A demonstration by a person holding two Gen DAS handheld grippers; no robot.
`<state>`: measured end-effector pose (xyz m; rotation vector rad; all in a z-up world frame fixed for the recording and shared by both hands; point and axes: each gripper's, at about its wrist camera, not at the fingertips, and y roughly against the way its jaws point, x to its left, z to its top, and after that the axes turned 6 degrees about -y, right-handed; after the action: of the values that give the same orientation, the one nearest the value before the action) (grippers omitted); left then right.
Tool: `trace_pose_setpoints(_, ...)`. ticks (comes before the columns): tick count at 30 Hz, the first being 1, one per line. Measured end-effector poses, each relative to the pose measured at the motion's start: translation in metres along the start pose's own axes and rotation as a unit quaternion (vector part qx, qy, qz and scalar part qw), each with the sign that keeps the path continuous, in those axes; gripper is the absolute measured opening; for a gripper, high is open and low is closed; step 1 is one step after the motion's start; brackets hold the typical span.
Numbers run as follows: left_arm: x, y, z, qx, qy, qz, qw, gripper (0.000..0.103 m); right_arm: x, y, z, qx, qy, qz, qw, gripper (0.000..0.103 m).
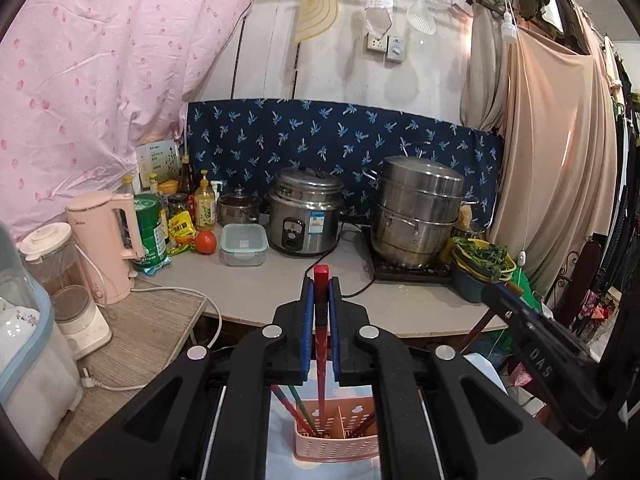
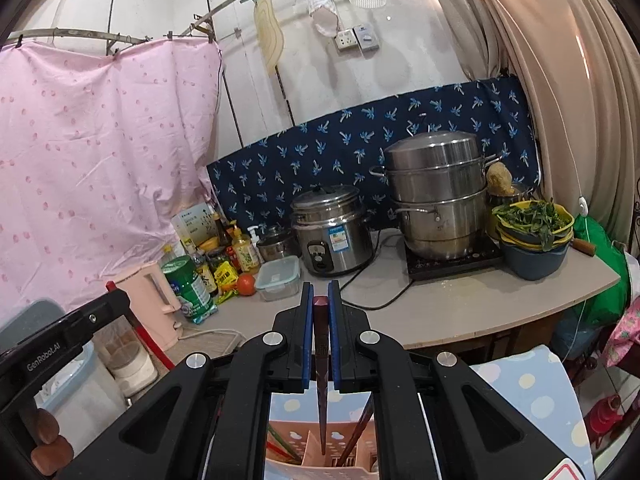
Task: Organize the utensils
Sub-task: 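Open the left tool over the basket while the right tool releases its chopstick, then move both open tools back toward the remaining green and dark chopsticks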
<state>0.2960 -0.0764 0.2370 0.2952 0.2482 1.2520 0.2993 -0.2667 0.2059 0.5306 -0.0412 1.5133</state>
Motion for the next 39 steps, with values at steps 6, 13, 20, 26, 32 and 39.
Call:
trace_pose_setpoints(6, 0.002, -0.032, -0.023, 0.035, 0.005, -0.004, 0.9994, 0.007, -0.007, -0.025, -0.032, 0.039, 0.008, -0.007, 0.999, 0.007)
trace_pose_setpoints(13, 0.001, -0.051, -0.045, 0.068, 0.011, -0.002, 0.9976, 0.007, -0.004, -0.040, -0.056, 0.068, 0.025, -0.013, 0.997, 0.007)
trace_pose_setpoints(20, -0.003, -0.054, -0.056, 0.076, 0.010, 0.013, 0.9970, 0.009, -0.010, -0.036, -0.064, 0.070, 0.019, -0.023, 0.997, 0.011)
trace_pose_setpoints(26, -0.002, -0.046, -0.059, 0.074, 0.014, 0.027, 0.9968, 0.035, -0.012, -0.022, -0.062, 0.063, 0.014, -0.025, 0.998, 0.023)
trace_pose_setpoints(32, -0.003, -0.030, -0.061, 0.076, 0.008, 0.037, 0.9964, 0.043, -0.011, 0.004, -0.064, 0.061, 0.013, -0.018, 0.998, 0.031)
trace_pose_setpoints(39, -0.005, 0.001, -0.075, 0.085, 0.002, 0.043, 0.9954, 0.050, -0.008, 0.043, -0.083, 0.078, 0.006, -0.003, 0.997, 0.032)
